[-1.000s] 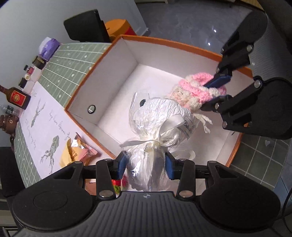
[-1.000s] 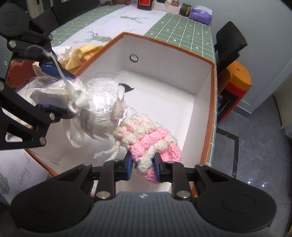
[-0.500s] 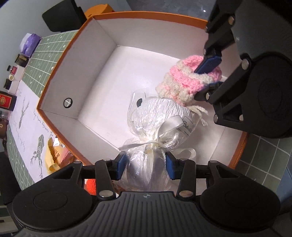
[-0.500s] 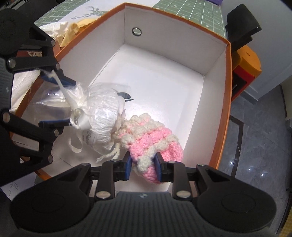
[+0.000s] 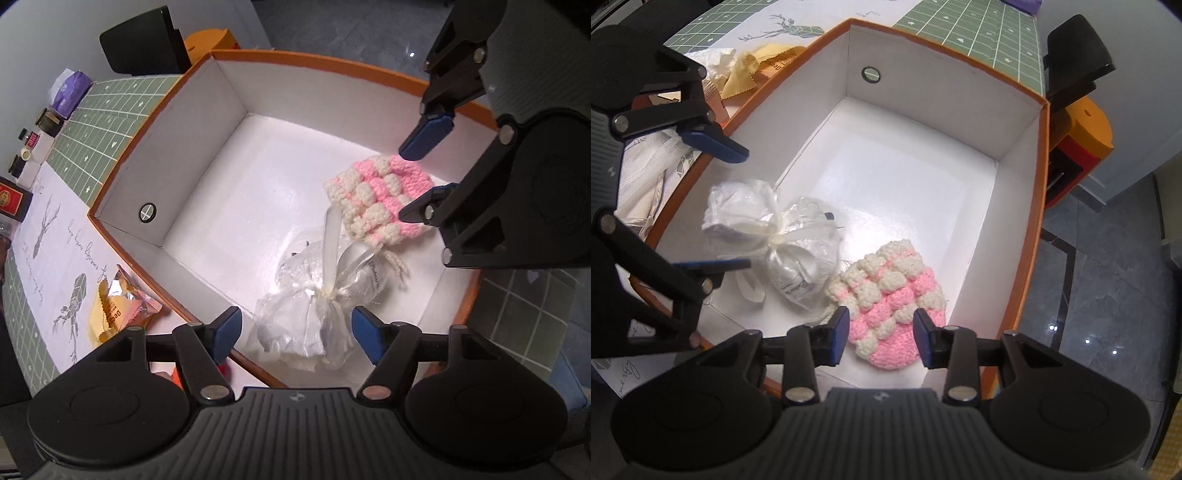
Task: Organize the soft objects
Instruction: 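Withdraw both grippers from the box back toward the table items, then grasp the white mesh bag with the left gripper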
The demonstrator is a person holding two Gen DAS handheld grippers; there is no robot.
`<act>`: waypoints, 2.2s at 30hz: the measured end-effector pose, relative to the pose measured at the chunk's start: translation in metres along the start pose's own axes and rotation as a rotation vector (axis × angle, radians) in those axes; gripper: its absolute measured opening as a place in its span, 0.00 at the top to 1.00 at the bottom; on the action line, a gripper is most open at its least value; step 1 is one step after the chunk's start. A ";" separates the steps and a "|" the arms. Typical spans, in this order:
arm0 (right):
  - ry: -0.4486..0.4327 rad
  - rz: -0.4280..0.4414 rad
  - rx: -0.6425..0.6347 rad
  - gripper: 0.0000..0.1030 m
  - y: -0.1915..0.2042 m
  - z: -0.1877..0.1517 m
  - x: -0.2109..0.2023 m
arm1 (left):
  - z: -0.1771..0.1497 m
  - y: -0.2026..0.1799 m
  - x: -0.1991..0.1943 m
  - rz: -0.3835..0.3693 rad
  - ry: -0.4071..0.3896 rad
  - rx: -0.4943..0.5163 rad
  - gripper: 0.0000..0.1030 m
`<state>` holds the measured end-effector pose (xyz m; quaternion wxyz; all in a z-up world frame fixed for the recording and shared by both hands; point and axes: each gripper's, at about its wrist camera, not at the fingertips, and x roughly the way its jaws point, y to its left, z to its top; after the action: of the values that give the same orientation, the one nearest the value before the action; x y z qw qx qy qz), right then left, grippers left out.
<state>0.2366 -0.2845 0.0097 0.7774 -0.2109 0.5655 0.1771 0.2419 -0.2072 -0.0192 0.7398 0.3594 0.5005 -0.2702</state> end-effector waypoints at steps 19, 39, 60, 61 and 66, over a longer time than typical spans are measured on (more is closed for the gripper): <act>-0.107 -0.095 -0.038 0.43 0.060 0.015 -0.061 | -0.071 0.023 -0.068 0.028 -0.163 -0.209 0.22; -0.367 0.062 -0.075 0.35 0.189 0.021 -0.064 | -0.231 0.067 -0.111 0.161 -0.364 -0.752 0.24; -0.607 0.061 0.241 0.58 0.220 -0.034 0.022 | -0.333 0.046 -0.034 0.044 -0.573 -1.122 0.25; -0.608 0.052 0.243 0.59 0.220 -0.034 0.023 | -0.333 0.047 -0.033 0.042 -0.573 -1.120 0.25; -0.579 0.080 0.239 0.65 0.217 -0.024 0.036 | -0.323 0.056 -0.020 -0.004 -0.543 -1.123 0.25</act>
<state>0.1161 -0.1117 -0.0585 0.9177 -0.0365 0.3455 0.1926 0.1011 0.0857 -0.0632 0.9161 -0.1670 0.3611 -0.0489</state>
